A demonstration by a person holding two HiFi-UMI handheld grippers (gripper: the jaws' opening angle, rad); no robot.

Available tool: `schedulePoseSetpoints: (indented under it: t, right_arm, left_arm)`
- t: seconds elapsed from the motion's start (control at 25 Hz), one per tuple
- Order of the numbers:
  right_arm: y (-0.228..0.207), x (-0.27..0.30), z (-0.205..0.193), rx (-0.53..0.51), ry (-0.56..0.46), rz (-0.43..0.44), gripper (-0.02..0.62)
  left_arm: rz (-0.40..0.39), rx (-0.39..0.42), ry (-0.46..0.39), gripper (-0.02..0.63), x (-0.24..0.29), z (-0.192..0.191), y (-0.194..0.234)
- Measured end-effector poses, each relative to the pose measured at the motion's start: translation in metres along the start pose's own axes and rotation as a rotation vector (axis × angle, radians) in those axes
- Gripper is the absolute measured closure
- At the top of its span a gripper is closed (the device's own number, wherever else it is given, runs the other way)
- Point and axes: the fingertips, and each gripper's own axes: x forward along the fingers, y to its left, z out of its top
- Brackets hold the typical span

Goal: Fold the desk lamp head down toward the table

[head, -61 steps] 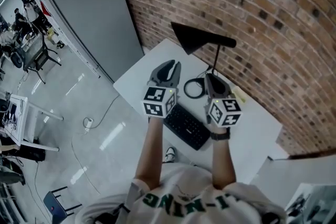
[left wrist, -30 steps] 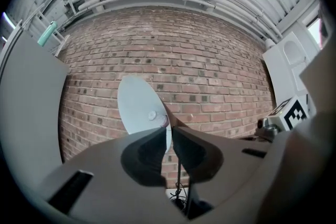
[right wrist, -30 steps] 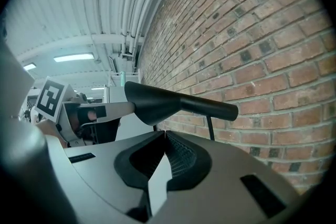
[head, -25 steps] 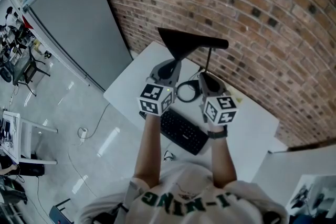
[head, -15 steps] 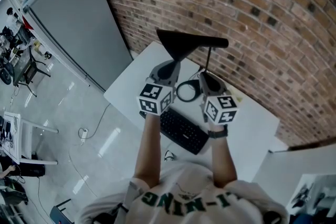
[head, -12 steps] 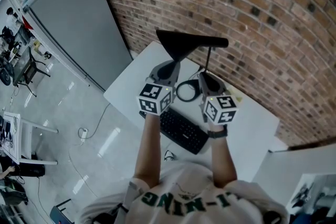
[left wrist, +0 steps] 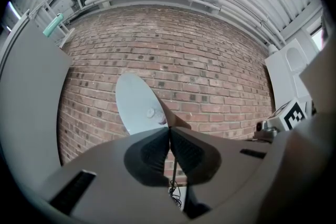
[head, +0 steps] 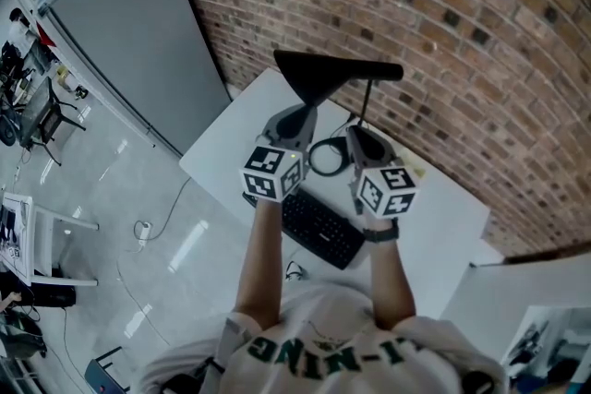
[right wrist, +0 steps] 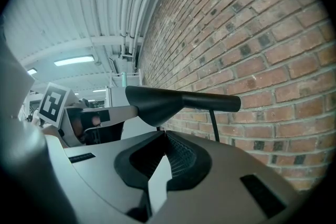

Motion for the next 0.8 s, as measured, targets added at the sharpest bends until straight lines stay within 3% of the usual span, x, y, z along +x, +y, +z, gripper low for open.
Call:
schedulePoseSetpoints:
  t: [0.8]
  right_arm:
    - [-0.009, -0.027, -0.029, 0.035, 0.009, -0.065, 0.595]
  left_arm:
    - [-0.01, -0.047, -0.027, 0.601, -0.002, -0.014, 0.002]
